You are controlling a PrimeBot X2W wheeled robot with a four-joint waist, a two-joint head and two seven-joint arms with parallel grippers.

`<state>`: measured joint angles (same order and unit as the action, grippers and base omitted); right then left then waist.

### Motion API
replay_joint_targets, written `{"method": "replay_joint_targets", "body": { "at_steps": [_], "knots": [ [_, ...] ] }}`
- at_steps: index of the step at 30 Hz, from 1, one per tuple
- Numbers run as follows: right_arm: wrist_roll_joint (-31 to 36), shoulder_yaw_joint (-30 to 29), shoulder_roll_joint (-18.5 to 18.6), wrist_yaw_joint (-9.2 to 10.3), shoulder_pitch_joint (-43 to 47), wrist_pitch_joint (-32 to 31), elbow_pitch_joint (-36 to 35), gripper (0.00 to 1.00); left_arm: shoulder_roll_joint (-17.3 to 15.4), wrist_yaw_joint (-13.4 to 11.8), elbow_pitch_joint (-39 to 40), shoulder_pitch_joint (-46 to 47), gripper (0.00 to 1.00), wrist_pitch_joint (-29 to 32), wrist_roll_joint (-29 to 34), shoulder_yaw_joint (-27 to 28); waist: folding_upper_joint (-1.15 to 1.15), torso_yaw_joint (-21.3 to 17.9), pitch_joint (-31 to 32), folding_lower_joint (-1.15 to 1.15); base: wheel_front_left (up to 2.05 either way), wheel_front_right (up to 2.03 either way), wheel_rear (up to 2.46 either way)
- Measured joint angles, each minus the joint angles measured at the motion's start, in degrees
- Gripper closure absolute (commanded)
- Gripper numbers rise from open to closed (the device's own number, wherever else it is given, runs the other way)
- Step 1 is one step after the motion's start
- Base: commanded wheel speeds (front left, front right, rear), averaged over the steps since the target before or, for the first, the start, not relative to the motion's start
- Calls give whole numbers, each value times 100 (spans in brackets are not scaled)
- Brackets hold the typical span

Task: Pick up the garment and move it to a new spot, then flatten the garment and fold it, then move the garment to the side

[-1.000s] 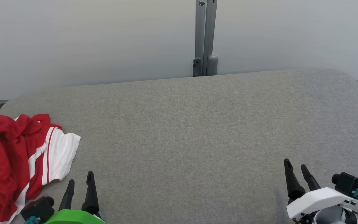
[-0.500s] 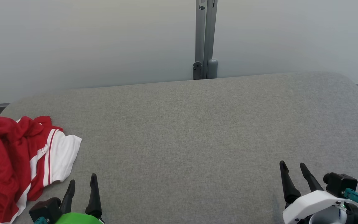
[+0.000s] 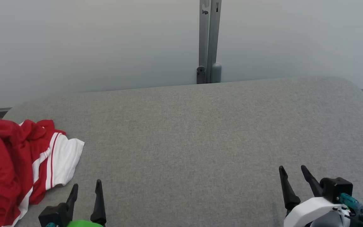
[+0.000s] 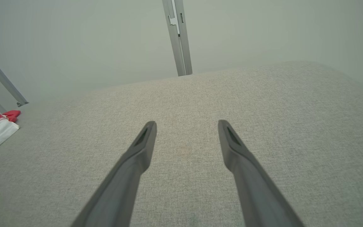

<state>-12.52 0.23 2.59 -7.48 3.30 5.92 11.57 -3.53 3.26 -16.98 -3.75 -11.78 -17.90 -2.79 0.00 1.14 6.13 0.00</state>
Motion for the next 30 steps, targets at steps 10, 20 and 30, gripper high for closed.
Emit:
{"method": "replay_joint_targets", "body": {
  "at_steps": [10,20,30],
  "knots": [
    [465,35,4,0,84,62,-60,0,0,22,-11,-48,0,-123,377,-14,0,5,62,0,0,0,0],
    [890,41,11,0,152,158,-86,0,3,33,-36,-123,0,-225,751,-9,0,2,151,0,0,0,0],
    [1199,43,15,-1,240,193,-73,0,11,35,-81,-193,0,-327,1072,8,0,17,236,0,0,0,0]
  ]
}}
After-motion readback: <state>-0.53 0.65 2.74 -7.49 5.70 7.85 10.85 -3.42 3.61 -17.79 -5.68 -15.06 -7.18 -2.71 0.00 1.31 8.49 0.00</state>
